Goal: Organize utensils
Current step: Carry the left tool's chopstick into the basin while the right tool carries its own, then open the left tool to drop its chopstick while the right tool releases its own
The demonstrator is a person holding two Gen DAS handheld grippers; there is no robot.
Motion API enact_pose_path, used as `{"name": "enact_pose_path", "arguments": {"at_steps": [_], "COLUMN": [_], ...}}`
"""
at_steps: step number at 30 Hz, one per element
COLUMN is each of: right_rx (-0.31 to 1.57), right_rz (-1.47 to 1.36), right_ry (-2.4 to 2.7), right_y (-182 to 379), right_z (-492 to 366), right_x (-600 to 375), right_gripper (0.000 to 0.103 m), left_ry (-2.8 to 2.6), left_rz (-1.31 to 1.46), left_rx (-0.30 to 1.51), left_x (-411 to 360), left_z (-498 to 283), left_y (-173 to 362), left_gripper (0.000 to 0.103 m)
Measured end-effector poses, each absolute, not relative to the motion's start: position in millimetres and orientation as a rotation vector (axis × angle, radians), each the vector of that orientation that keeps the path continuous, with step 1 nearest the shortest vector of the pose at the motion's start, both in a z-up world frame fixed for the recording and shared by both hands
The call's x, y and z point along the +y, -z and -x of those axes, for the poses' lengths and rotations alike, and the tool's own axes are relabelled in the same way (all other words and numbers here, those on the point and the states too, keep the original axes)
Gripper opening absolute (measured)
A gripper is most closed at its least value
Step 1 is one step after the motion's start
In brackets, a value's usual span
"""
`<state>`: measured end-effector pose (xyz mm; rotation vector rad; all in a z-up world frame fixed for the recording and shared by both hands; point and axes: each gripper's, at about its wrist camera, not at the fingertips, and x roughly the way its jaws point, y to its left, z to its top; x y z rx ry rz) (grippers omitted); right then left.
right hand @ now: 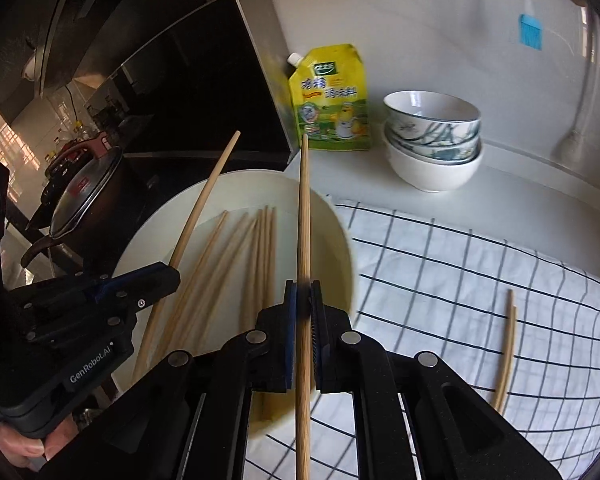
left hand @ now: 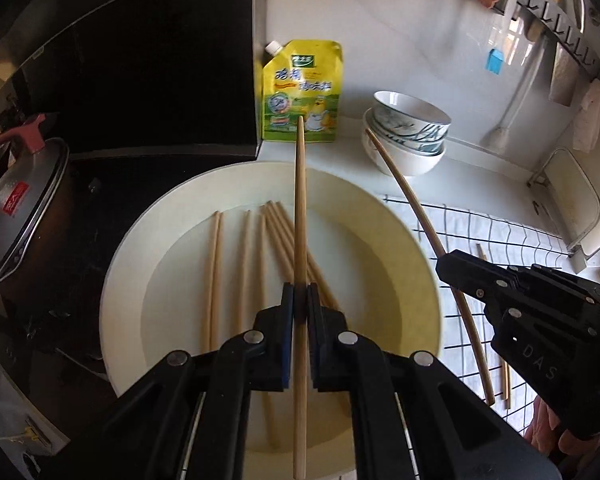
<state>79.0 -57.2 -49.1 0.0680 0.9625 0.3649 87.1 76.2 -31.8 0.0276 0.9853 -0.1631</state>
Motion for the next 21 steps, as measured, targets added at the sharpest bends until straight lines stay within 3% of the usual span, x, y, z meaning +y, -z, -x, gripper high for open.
{"name": "enact_pose_path", "arguments": {"at_steps": [11, 21], "right_rx": [1.077, 1.177], "right_rz": [-0.053, -0.042], "right_ry": [-0.413, -0.330], "right_y": [87, 123], "right_z": [-110, -113], "right_x": [10, 8], "right_gripper": [0.007, 0.007], "left_ry": [0.128, 0.149], "left_rz": [-0.008, -0.011], "left_rx": [1.070, 1.141], "left_x": [124, 132], "left_z": [-107, -116], "left_y": [70, 100], "left_gripper": [0.008, 0.008]}}
